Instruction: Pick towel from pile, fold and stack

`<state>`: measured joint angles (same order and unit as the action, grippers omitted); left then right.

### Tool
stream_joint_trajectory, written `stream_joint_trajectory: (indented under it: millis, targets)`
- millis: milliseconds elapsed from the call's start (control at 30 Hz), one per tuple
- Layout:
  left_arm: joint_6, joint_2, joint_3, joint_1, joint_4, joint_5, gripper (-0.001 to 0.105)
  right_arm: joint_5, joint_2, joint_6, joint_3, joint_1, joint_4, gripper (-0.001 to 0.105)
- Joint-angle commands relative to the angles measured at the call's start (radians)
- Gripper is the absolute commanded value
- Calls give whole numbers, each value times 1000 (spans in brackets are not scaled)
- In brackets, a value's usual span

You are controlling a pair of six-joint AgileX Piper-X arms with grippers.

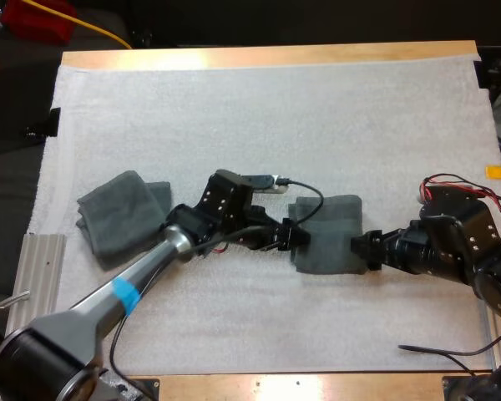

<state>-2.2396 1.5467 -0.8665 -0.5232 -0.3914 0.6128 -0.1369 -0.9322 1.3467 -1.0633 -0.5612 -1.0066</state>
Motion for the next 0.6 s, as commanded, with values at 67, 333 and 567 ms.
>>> stream_joint_trajectory:
  millis: [67, 333, 567]
  targets:
    - [-15, 52, -45, -1, -1, -17, 70, 1, 7, 11, -4, -1, -31, 81]
    - [-30, 147, -74, -1, -4, -18, 70, 1, 7, 11, -4, -1, -31, 81]
    - [-49, 206, -74, -9, 8, 22, 70, 1, 7, 11, -4, -1, -31, 81]
